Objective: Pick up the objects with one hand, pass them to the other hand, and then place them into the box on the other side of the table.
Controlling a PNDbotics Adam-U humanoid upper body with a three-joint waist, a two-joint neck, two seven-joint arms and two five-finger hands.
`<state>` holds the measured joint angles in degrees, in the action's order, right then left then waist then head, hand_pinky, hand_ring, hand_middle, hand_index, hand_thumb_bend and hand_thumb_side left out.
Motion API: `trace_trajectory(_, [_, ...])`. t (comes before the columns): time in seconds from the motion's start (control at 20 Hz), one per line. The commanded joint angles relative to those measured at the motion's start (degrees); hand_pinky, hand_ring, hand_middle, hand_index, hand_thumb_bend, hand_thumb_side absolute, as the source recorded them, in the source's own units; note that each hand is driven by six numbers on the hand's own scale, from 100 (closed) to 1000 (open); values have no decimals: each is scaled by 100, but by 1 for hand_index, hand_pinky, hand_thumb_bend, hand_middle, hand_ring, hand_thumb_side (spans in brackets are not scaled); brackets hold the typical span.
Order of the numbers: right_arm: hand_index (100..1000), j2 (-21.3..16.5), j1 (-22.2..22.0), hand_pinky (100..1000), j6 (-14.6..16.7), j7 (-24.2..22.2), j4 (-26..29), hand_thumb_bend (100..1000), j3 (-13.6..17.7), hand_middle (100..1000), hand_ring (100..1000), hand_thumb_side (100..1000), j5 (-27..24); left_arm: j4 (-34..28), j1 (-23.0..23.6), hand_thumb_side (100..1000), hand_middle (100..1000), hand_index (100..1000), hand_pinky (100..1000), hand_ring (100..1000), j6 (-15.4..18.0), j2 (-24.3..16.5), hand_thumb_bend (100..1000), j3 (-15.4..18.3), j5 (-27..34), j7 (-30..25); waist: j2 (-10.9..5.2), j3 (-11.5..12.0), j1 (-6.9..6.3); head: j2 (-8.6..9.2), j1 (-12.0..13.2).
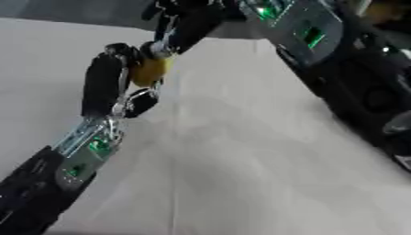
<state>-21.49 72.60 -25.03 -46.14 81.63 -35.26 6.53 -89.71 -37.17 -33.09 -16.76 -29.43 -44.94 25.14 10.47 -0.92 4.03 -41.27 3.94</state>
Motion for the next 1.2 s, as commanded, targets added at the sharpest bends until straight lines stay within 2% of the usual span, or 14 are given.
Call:
trace_trajectory(0.05, [1000,-22,104,755,-598,-582,-28,285,27,773,797,487,92,-53,-131,100,403,386,429,465,-5,11,248,78,-74,47,-226,1,62,-19,13])
trace_trajectory(0.35, [1000,2,65,756,-560,-582,-111,290,26,766,794,558,234,-58,-134,100,403,385,430,466,-13,19,256,88,-187,27,-221,3,53,-29,14])
trace_trajectory(0.65, [1000,3,29,769,-490,-582,-233,297,44,771,801,540,442,-124,-100,100,391,385,421,459,-38,17,246,84,-305,58,-212,10,47,-33,10])
trace_trajectory(0.8, [1000,-83,38,774,-374,-582,-191,307,172,781,811,529,576,-121,-61,100,393,384,421,460,-82,12,252,75,-332,60,-209,0,47,-20,27])
trace_trajectory(1.2, [1000,-185,-25,783,-262,-582,-283,345,239,799,829,552,833,-167,-43,100,394,383,421,460,-97,5,263,67,-430,20,-205,-5,49,-11,25])
